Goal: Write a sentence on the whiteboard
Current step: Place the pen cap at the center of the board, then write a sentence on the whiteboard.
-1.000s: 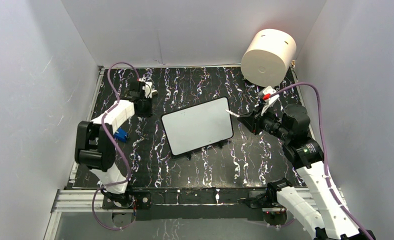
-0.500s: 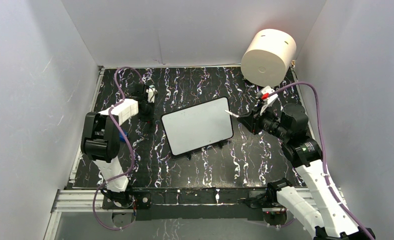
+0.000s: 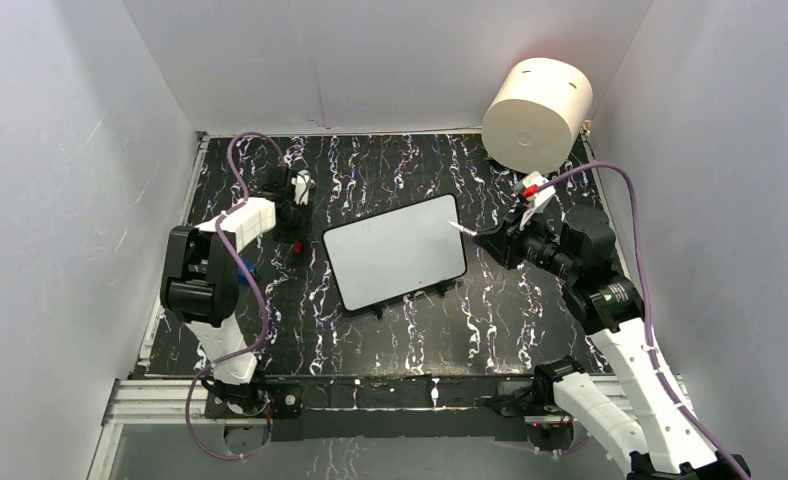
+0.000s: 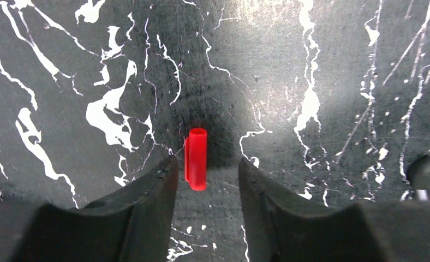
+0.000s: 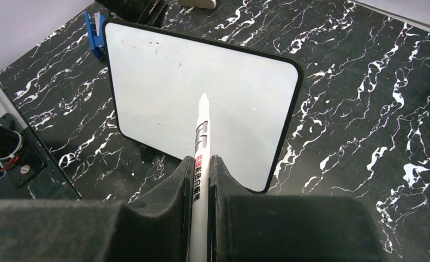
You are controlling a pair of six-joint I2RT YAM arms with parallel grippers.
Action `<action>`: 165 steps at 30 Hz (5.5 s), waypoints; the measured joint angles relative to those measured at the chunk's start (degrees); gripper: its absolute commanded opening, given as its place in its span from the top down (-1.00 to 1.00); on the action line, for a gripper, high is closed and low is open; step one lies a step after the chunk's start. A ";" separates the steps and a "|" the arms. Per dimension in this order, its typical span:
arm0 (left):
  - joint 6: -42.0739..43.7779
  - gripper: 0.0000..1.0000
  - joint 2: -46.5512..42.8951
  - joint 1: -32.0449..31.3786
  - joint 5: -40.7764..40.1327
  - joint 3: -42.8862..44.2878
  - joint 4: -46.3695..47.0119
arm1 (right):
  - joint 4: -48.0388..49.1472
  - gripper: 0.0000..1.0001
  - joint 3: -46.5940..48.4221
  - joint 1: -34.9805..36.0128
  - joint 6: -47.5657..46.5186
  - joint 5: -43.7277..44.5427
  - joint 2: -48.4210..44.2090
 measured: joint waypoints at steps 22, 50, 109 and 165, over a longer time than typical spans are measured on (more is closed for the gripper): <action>-3.26 -0.81 -26.67 6.01 24.33 -2.73 7.04 | -4.70 1.00 3.61 0.00 1.77 0.72 2.51; 1.46 -0.42 -24.13 9.14 62.82 -8.37 13.25 | -1.09 1.00 0.57 0.00 2.60 -3.80 1.55; 1.05 1.00 -23.21 -2.47 62.66 -13.09 13.22 | 5.84 1.00 0.31 17.88 3.10 6.43 9.68; -1.44 1.00 -31.19 -5.44 52.00 -17.35 13.57 | 3.91 1.00 12.24 60.22 5.33 65.26 31.95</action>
